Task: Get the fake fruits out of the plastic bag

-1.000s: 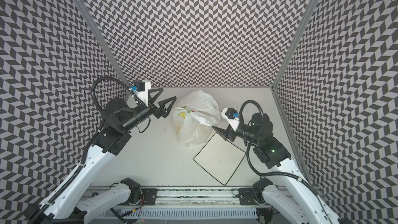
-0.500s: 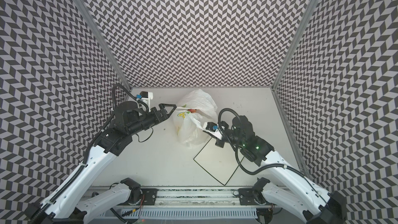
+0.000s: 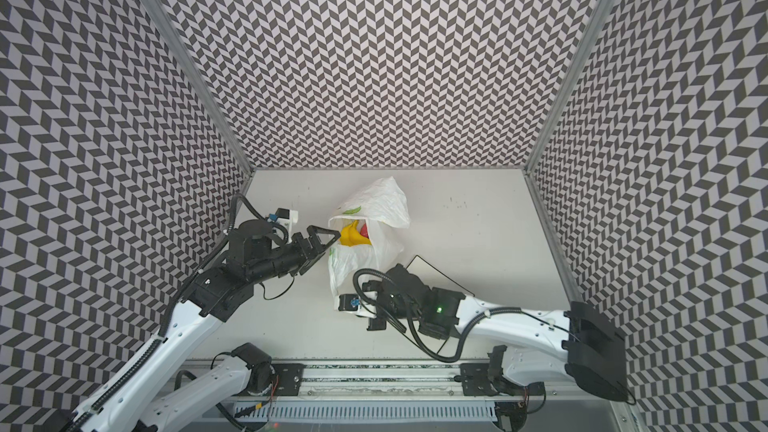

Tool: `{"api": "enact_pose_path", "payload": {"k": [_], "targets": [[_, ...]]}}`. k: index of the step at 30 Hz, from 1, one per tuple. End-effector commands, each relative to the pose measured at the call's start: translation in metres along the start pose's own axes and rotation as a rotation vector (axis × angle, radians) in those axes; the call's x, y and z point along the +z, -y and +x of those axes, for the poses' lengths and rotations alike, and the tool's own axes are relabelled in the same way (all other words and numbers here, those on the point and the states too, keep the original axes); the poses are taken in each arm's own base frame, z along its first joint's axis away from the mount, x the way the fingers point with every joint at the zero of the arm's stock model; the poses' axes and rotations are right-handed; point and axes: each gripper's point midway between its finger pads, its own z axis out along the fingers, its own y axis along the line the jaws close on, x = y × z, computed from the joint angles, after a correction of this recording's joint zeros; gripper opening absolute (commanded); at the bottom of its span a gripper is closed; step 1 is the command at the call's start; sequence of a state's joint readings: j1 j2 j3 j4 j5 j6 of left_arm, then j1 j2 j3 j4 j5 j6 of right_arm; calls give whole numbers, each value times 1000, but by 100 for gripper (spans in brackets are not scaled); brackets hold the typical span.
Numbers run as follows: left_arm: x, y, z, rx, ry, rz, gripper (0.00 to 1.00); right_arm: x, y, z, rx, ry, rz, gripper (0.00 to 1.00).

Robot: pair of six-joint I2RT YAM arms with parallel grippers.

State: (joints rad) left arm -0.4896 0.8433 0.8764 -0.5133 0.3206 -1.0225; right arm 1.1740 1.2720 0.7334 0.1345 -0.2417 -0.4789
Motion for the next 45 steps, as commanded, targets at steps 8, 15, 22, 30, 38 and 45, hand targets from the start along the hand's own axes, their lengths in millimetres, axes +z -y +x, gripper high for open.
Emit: {"api": "enact_pose_path", "payload": {"k": [8, 15, 22, 30, 38, 45], "targets": [[17, -17, 8, 85, -51, -54, 57, 5, 34, -54, 8, 138, 146, 12], [27, -10, -7, 202, -25, -62, 2, -45, 52, -75, 183, 121, 122, 52], [28, 1, -21, 347, 24, -48, 0, -178, 157, -38, 600, 164, 674, 86], [28, 2, -14, 388, -14, -27, 0, -121, 176, 32, 711, -72, 647, 90], [19, 3, -16, 394, 11, -39, 0, -72, 208, 55, 742, -33, 658, 91], [13, -3, -18, 392, 27, -75, 0, -60, 233, 54, 681, 6, 724, 77]]}}
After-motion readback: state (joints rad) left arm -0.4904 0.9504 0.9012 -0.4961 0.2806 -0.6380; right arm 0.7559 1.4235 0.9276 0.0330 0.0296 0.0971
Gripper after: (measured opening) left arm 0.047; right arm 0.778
